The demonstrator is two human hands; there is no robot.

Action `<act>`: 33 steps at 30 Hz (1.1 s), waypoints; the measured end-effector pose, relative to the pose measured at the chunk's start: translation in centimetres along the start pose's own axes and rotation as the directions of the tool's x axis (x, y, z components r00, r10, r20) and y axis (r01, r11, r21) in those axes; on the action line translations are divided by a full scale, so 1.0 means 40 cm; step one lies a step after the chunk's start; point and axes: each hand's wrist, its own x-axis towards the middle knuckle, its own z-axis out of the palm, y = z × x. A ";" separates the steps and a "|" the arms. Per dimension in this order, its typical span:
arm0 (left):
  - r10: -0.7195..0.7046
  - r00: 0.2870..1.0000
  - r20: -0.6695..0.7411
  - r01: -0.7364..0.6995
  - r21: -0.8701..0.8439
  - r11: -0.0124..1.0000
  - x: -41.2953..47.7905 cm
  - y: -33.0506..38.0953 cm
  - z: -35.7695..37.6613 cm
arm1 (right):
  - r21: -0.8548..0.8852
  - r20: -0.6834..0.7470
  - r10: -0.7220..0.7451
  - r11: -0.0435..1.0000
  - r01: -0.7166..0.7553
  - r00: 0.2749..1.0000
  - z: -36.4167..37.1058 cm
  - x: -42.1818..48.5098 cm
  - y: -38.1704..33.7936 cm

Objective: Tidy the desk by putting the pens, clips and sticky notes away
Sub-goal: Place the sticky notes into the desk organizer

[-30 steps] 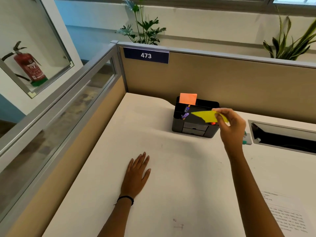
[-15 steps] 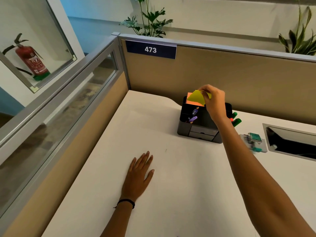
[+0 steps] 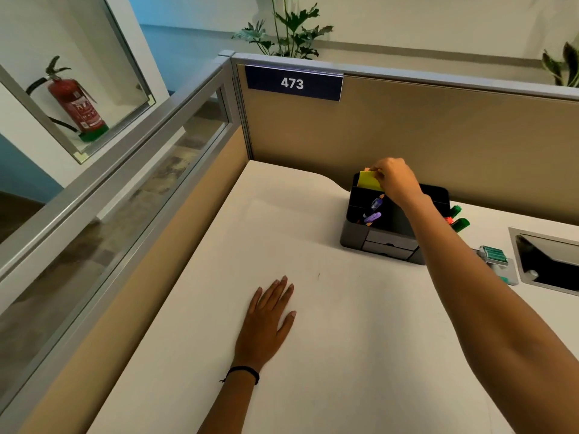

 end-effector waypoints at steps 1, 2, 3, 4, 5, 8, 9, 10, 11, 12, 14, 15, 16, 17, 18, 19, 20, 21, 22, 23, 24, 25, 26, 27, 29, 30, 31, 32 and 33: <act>0.000 1.000 0.000 0.000 0.000 1.000 0.000 0.000 0.000 | 0.000 0.000 0.007 1.000 -0.007 1.000 0.001 0.000 0.000; 0.000 1.000 0.000 0.000 0.001 1.000 0.000 0.000 0.000 | -0.002 0.002 0.007 1.000 -0.007 1.000 0.002 -0.001 -0.001; -0.001 1.000 0.000 0.001 0.000 1.000 0.000 0.000 0.000 | -0.004 0.003 0.003 1.000 -0.003 1.000 0.002 0.000 -0.002; -0.002 1.000 -0.001 0.002 0.000 1.000 0.000 0.000 0.001 | -0.004 0.003 -0.001 1.000 0.001 1.000 0.002 0.000 -0.002; -0.003 1.000 -0.001 0.003 0.001 1.000 0.000 0.000 0.001 | 0.000 -0.001 0.001 1.000 -0.001 1.000 0.002 0.001 0.000; -0.002 1.000 0.001 0.002 0.004 1.000 -0.001 0.000 0.001 | 0.022 -0.012 0.018 1.000 -0.018 1.000 0.001 0.002 0.005; -0.001 1.000 -0.001 0.001 0.001 1.000 -0.001 0.000 0.001 | 0.025 0.005 0.013 1.000 -0.014 1.000 0.003 0.004 0.007; 0.000 1.000 -0.003 0.000 -0.003 1.000 -0.001 0.001 0.001 | 0.021 0.032 0.006 1.000 -0.006 0.999 0.006 0.005 0.009; 0.000 1.000 -0.003 0.000 -0.005 1.000 -0.001 0.001 0.000 | 0.009 0.068 -0.001 1.000 0.001 0.998 0.010 0.004 0.011; 0.001 1.000 -0.003 -0.001 -0.004 1.000 -0.001 0.001 0.000 | -0.009 0.111 -0.008 1.000 0.009 0.994 0.016 0.003 0.012; 0.001 1.000 -0.001 -0.001 -0.001 1.000 -0.002 0.001 0.001 | -0.034 0.187 -0.026 0.999 0.033 0.982 0.032 -0.002 0.016; 0.000 1.000 0.001 0.000 -0.001 1.000 -0.002 0.001 0.001 | -0.029 0.200 -0.031 0.999 0.038 0.979 0.039 -0.005 0.020; 0.000 1.000 0.002 0.000 -0.001 1.000 -0.002 0.000 0.001 | -0.021 0.202 -0.032 0.999 0.037 0.979 0.043 -0.007 0.023; -0.001 1.000 0.001 0.001 0.000 1.000 -0.001 0.000 0.001 | -0.020 0.201 -0.033 0.999 0.038 0.979 0.045 -0.007 0.025; -0.002 1.000 0.003 0.002 0.001 1.000 0.000 -0.001 0.002 | -0.023 0.203 -0.036 0.999 0.042 0.979 0.046 -0.007 0.026; -0.003 1.000 0.004 0.003 0.003 1.000 0.000 -0.001 0.002 | -0.027 0.207 -0.036 0.999 0.042 0.978 0.045 -0.007 0.027; -0.003 1.000 0.004 0.003 0.005 1.000 0.000 -0.001 0.002 | -0.027 0.205 -0.033 0.999 0.039 0.978 0.045 -0.007 0.028; -0.004 1.000 0.003 0.004 0.005 1.000 0.000 -0.002 0.003 | -0.015 0.193 -0.021 1.000 0.024 0.981 0.043 -0.009 0.027; -0.004 1.000 0.001 0.004 0.005 1.000 -0.001 -0.003 0.004 | 0.007 0.170 -0.008 1.000 0.007 0.985 0.041 -0.012 0.025; -0.004 1.000 0.001 0.004 0.004 1.000 -0.002 -0.003 0.004 | 0.033 0.139 -0.001 0.999 -0.004 0.990 0.038 -0.015 0.023; -0.002 1.000 -0.003 0.002 0.006 1.000 -0.002 -0.003 0.005 | 0.057 0.103 -0.002 0.998 -0.003 0.995 0.034 -0.019 0.022; -0.002 1.000 -0.004 0.002 0.006 1.000 -0.002 -0.003 0.004 | 0.074 0.069 -0.012 0.997 0.007 0.998 0.030 -0.024 0.019; -0.001 1.000 -0.004 0.001 0.007 1.000 -0.001 -0.004 0.004 | 0.086 0.032 -0.032 0.996 0.029 0.999 0.027 -0.029 0.017; -0.002 1.000 -0.004 0.002 0.007 1.000 -0.002 -0.003 0.004 | 0.092 0.001 -0.044 0.995 0.044 0.999 0.024 -0.035 0.016; -0.002 1.000 -0.007 0.002 0.003 1.000 -0.002 -0.004 0.005 | 0.098 -0.033 -0.036 0.994 0.039 0.999 0.026 -0.046 0.019; -0.003 1.000 -0.006 0.003 0.002 1.000 -0.002 -0.004 0.005 | 0.090 -0.030 -0.027 0.995 0.030 0.999 0.031 -0.051 0.023; -0.006 1.000 -0.002 0.006 -0.002 1.000 -0.001 -0.004 0.005 | 0.071 -0.007 -0.018 0.997 0.018 1.000 0.035 -0.056 0.025; -0.003 1.000 -0.003 0.003 -0.001 1.000 -0.001 -0.005 0.006 | 0.047 0.024 -0.014 0.999 0.013 1.000 0.040 -0.061 0.027; -0.006 1.000 -0.005 0.006 -0.003 1.000 -0.001 -0.004 0.005 | 0.025 0.054 -0.017 1.000 0.016 0.998 0.044 -0.064 0.031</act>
